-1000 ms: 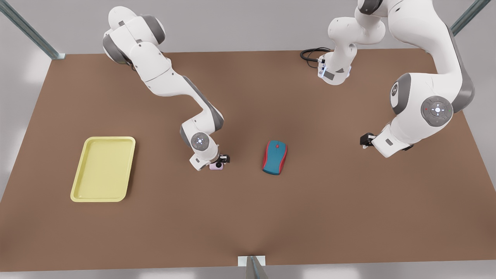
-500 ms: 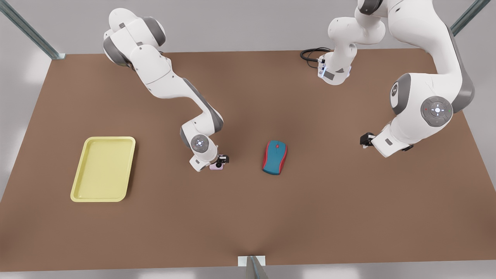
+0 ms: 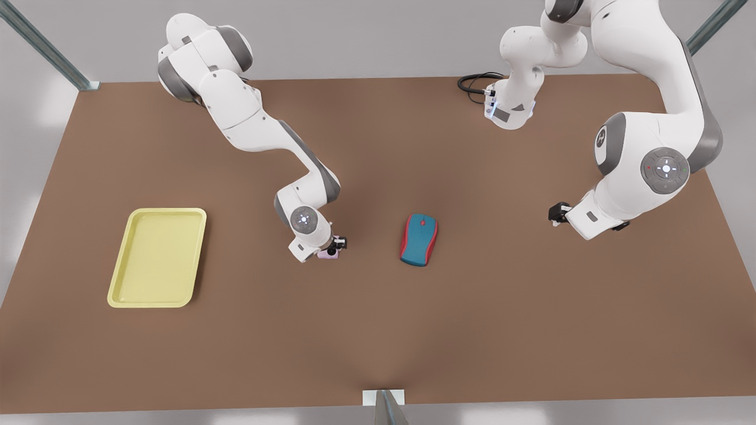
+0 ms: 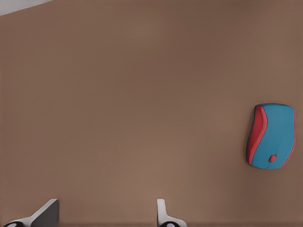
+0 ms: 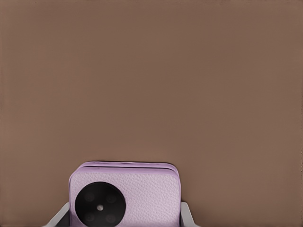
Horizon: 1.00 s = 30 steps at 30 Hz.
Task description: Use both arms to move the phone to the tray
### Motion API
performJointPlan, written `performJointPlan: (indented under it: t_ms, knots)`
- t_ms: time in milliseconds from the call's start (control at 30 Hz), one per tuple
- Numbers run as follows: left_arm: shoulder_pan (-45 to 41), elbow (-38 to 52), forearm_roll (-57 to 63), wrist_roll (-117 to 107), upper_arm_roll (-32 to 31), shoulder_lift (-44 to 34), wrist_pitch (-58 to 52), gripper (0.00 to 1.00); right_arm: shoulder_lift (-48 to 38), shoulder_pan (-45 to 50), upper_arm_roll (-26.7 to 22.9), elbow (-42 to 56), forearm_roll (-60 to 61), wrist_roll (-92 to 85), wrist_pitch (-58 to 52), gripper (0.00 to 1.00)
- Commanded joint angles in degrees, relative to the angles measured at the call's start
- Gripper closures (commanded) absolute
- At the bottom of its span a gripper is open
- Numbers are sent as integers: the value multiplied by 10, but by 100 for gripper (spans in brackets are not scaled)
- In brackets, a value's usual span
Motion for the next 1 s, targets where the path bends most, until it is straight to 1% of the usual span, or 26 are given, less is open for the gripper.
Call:
performJointPlan:
  t_ms: [0, 100, 167, 267, 433, 533, 600, 767, 867, 967]
  knots:
    - [0, 0, 0, 3, 0, -1, -1, 0, -4, -2, 0, 0, -3, -10, -6, 25]
    - [0, 0, -1, 2, 0, -1, -1, 0, -22, -17, 0, -2, -3, -33, -27, 25]
    - [0, 0, -1, 3, 0, -2, -1, 0, -54, -53, -1, -8, -2, -94, -78, 25]
    - [-1, 0, -1, 2, -1, -2, -1, 0, -106, -107, -4, -58, -1, -196, -95, 25]
    - [-2, 0, -3, -10, -4, -3, -1, 0, -137, -210, -7, -98, -3, -360, -109, 25]
    - [-4, 0, -4, -16, -6, -3, -1, 0, -147, -259, -14, -114, -8, -452, -107, 25]
    - [-4, 0, -4, -16, -6, -3, -1, 0, -148, -261, -51, -116, -10, -518, -107, 25]
    - [-5, 0, -6, -20, -7, -2, -1, 0, -147, -351, -52, -117, -25, -634, -108, 25]
    - [-6, 0, -7, -19, -7, -2, -1, 0, -150, -396, -52, -122, -65, -672, -108, 25]
    - [-9, 0, -8, -35, -10, -1, -1, 0, -148, -438, -52, -127, -79, -729, -104, 25]
